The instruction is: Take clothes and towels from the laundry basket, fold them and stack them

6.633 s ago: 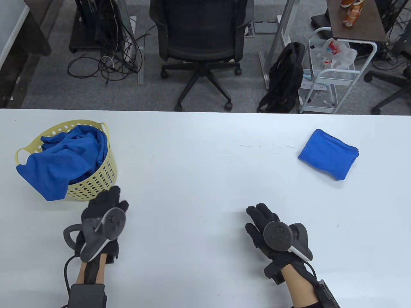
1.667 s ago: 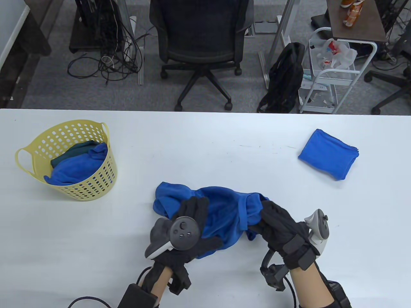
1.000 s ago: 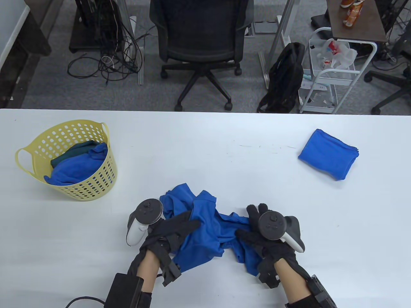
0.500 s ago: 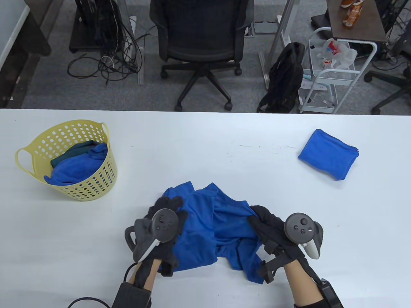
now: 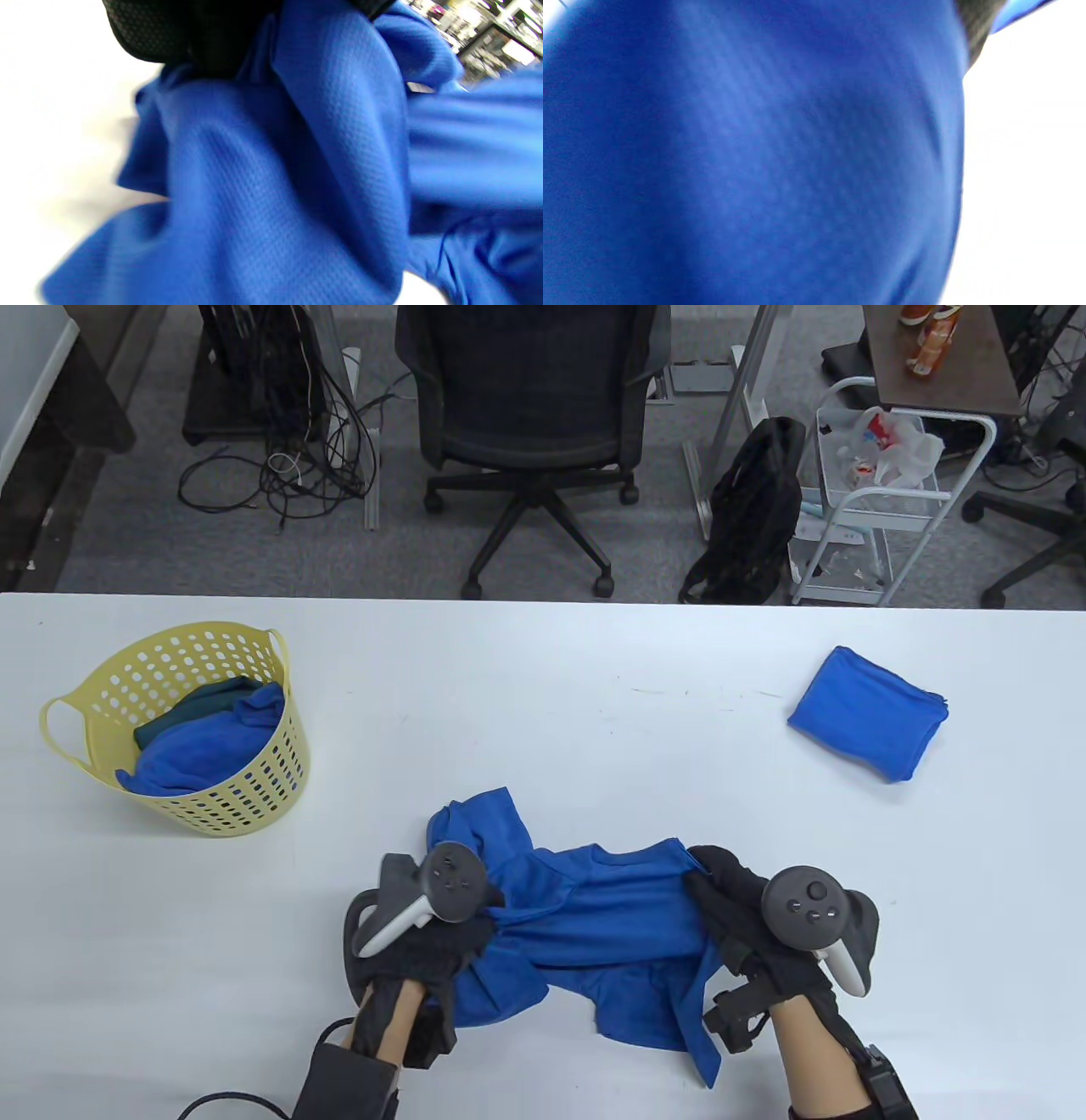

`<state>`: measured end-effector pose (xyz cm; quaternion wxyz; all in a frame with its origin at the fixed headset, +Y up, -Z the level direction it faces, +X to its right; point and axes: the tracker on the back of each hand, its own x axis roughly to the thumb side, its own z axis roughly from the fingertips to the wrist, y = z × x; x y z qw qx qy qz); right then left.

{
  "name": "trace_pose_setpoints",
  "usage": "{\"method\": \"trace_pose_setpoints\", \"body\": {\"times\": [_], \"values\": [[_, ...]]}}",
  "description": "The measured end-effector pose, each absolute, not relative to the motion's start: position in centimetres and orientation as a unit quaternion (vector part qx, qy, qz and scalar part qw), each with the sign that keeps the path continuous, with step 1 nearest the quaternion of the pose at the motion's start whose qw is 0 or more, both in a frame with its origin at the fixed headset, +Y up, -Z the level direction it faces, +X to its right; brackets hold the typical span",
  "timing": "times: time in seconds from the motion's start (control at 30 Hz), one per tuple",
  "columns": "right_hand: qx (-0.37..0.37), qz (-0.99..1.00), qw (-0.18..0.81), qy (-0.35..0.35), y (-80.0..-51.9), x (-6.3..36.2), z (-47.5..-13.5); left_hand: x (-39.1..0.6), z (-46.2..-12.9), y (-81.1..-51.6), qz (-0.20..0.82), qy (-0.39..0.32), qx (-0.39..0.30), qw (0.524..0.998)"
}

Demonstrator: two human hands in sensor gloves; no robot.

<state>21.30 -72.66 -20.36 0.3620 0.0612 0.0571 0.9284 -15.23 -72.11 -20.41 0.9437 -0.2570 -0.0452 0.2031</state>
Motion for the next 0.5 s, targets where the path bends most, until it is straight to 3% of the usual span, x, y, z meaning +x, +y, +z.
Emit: {"method": "trace_pose_setpoints", "body": {"times": [0.27, 0.4, 0.5], "values": [[-0.008, 0.964, 0.244, 0.103, -74.3, 23.0, -21.2, -19.1, -21.1, -73.4, 0.097, 0.072, -0.266, 0.956], [-0.039, 0.96, 0.246, 0.13, -74.1, 23.8, -21.0, -19.8, -21.1, -72.4, 0.112, 0.072, -0.241, 0.961], [-0.028, 0.951, 0.236, 0.2, -74.5, 22.9, -21.0, -20.1, -20.8, -70.9, 0.147, 0.063, -0.187, 0.969]]}}
